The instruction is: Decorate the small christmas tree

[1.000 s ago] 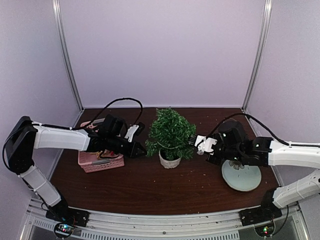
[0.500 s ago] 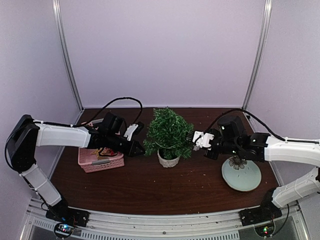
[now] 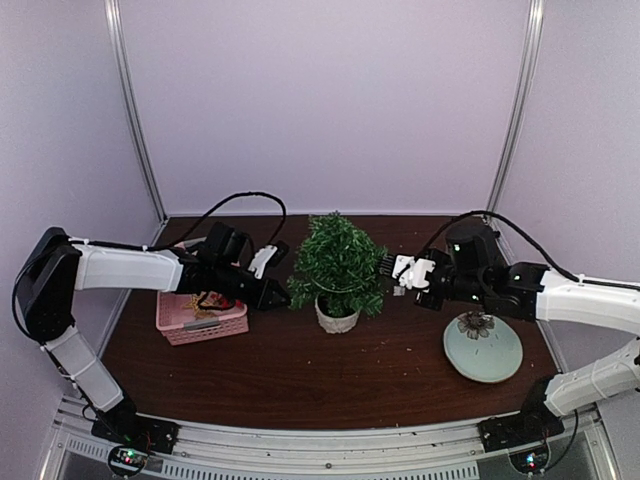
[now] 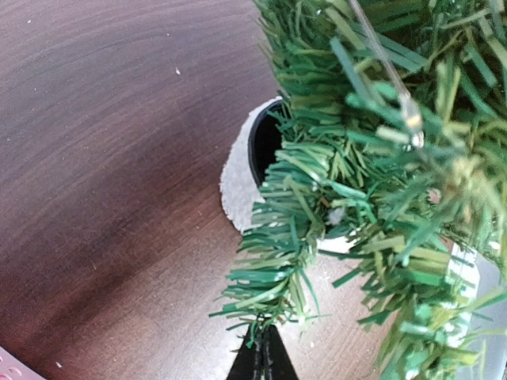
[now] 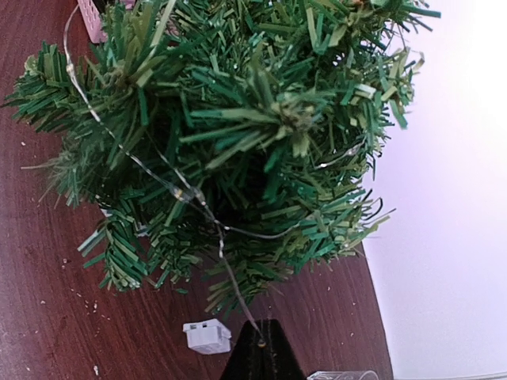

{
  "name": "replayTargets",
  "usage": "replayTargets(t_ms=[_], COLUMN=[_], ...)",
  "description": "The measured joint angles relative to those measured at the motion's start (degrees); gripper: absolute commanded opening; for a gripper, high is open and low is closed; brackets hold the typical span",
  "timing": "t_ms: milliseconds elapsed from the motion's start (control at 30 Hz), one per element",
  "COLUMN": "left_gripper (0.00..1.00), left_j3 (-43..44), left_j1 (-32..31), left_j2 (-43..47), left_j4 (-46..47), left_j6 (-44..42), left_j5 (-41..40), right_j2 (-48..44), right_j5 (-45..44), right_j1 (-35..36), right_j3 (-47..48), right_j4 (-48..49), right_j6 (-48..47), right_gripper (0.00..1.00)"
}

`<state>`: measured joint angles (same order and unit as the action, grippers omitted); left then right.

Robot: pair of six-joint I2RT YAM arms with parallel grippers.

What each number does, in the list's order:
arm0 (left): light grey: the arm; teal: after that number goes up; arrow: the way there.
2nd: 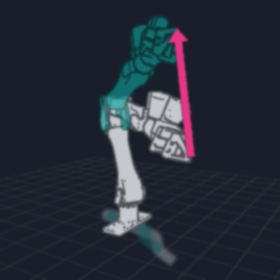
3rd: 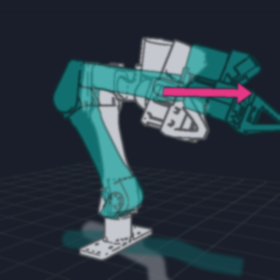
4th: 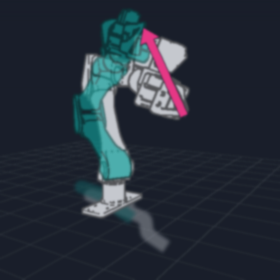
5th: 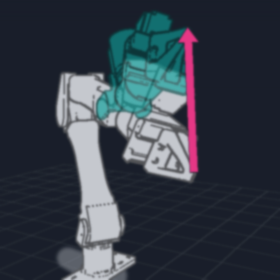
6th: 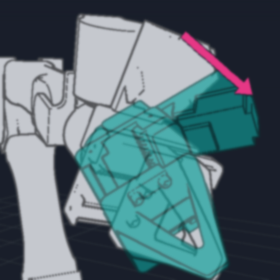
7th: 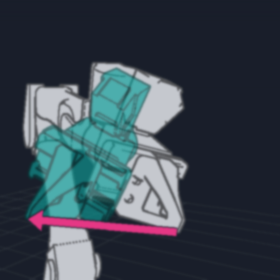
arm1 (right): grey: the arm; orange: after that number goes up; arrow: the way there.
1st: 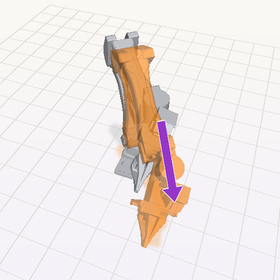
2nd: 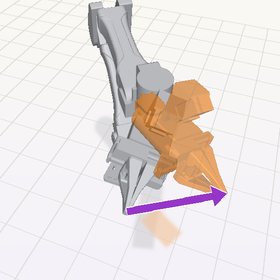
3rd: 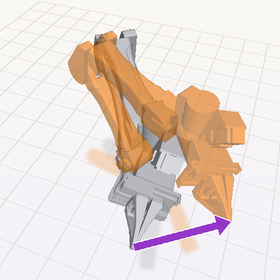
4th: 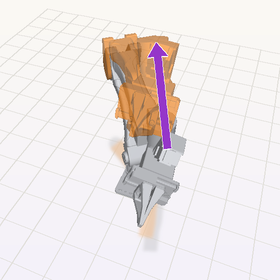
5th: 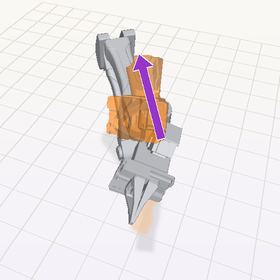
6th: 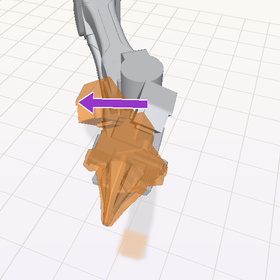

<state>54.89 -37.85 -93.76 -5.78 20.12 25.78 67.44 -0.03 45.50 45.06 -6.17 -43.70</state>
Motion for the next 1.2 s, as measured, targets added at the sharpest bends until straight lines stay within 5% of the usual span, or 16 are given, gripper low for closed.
replayTargets(t_ms=[733,1067,1200], left_gripper=[0.0,0.0,0.0], left_j3=[1.09,1.92,1.92], left_j1=[0.79,0.81,0.81], left_j2=[-0.81,-1.14,-1.14], left_j4=[-1.16,-1.68,-1.75], left_j6=[-1.46,-1.62,-1.64], left_j5=[0.55,0.66,0.74], right_j2=[7.54,7.56,6.91], right_j5=[4.26,7.37,7.65], right_j1=[-2.29,-2.36,-2.4], right_j3=[2.36,0.35,-0.52], right_j4=[6.82,9.46,8.94], right_j6=[-1.97,1.22,1.79], right_gripper=[0.05,0.21,0.35])
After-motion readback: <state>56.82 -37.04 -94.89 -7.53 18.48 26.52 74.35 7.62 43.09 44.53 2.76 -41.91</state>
